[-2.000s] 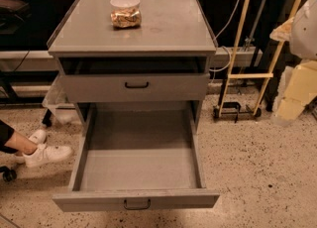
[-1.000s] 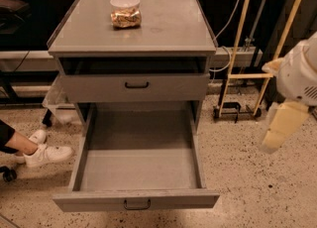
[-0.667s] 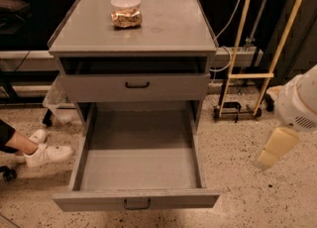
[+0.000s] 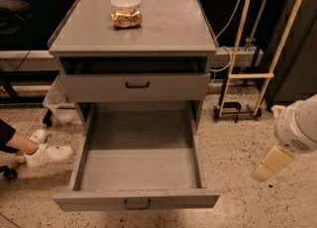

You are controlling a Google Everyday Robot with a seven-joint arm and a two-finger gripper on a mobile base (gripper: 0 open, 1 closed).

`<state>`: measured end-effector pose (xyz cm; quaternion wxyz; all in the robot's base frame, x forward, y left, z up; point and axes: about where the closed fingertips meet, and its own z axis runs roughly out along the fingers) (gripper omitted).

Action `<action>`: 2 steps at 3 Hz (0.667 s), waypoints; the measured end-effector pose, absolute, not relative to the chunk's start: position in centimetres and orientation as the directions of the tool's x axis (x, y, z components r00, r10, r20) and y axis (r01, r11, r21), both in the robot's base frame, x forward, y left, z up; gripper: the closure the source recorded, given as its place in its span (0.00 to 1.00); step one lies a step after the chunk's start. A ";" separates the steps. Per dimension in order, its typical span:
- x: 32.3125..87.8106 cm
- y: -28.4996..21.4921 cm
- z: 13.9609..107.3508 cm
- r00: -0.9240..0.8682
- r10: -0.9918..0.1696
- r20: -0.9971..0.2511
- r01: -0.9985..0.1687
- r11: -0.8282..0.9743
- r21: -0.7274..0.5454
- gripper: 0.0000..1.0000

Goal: Close middle drawer

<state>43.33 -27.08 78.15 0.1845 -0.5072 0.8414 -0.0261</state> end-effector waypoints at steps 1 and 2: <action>43.3 -27.1 78.1 -0.418 -0.864 -0.283 -0.845 0.484 -0.229 0.00; 42.2 -25.3 76.1 -0.305 -0.921 -0.241 -0.904 0.360 -0.232 0.00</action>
Offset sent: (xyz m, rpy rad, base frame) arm -0.0386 0.0596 -0.0778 -0.1449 0.0655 0.4825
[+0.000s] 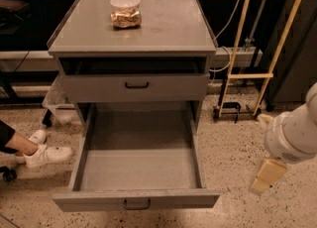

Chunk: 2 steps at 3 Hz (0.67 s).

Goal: Close middle drawer

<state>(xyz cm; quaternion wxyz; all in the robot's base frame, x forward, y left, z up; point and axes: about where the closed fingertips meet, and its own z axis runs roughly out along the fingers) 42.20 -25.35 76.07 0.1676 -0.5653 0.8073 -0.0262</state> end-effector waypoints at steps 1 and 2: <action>40.1 -21.8 69.5 -0.081 -0.979 -0.185 -0.980 0.112 -0.164 0.00; 39.1 -19.6 63.3 0.053 -0.984 -0.171 -0.997 -0.043 -0.062 0.00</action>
Offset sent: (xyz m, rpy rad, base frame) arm -0.0417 0.0806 -0.2046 -0.0472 0.3142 0.5919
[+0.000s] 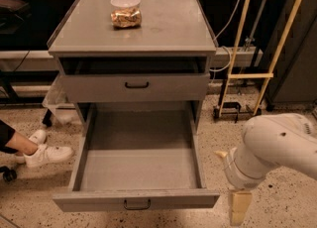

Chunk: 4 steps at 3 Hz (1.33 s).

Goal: Close middle drawer

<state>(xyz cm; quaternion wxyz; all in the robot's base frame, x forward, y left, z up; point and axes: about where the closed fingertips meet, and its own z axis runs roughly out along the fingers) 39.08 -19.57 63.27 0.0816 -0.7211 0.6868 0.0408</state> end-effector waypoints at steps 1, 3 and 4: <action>38.6 -19.1 58.2 0.073 -0.978 -0.195 -0.996 -0.081 0.036 0.00; 38.3 -19.0 56.7 0.070 -0.976 -0.207 -0.994 -0.086 0.067 0.00; 36.3 -18.9 54.9 0.073 -0.976 -0.207 -0.992 -0.093 0.090 0.00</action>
Offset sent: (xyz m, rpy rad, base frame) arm -0.0037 0.0037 -0.0424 0.0145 0.0823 0.0326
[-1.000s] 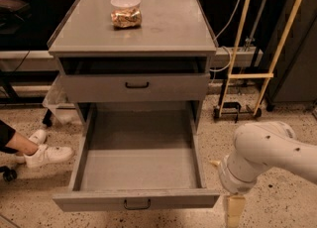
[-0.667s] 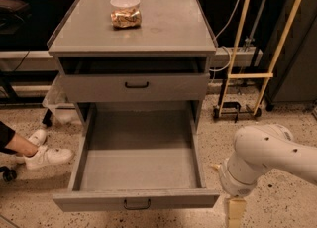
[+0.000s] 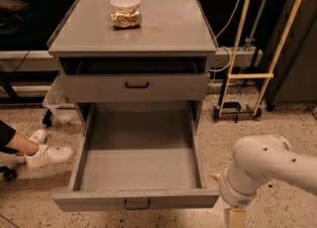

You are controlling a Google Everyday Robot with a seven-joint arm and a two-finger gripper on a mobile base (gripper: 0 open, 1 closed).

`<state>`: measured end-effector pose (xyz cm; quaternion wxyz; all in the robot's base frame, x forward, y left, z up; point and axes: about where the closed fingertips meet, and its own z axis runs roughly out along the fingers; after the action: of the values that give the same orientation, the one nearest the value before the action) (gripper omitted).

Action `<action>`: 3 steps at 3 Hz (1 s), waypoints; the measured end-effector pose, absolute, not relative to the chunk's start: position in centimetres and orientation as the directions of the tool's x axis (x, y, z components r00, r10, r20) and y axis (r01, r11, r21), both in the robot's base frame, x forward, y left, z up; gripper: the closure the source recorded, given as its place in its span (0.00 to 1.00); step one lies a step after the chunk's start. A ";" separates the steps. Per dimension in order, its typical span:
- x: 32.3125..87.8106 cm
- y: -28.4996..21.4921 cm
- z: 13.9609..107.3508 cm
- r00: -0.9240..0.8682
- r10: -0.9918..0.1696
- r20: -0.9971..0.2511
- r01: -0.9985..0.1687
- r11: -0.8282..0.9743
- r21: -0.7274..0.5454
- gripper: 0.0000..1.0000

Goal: Close middle drawer

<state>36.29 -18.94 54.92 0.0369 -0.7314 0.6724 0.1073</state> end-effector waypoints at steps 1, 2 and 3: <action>31.4 -18.8 50.9 0.082 -0.972 -0.220 -0.986 -0.111 0.123 0.00; 31.4 -18.8 50.9 0.082 -0.972 -0.220 -0.986 -0.111 0.123 0.00; 32.4 -18.7 47.9 0.061 -0.970 -0.234 -0.980 -0.103 0.169 0.00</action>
Offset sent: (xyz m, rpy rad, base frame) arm -0.0378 0.0012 -0.0323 0.0105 0.0245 0.0131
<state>32.38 -18.67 47.94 0.0171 -0.7283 0.6696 0.1448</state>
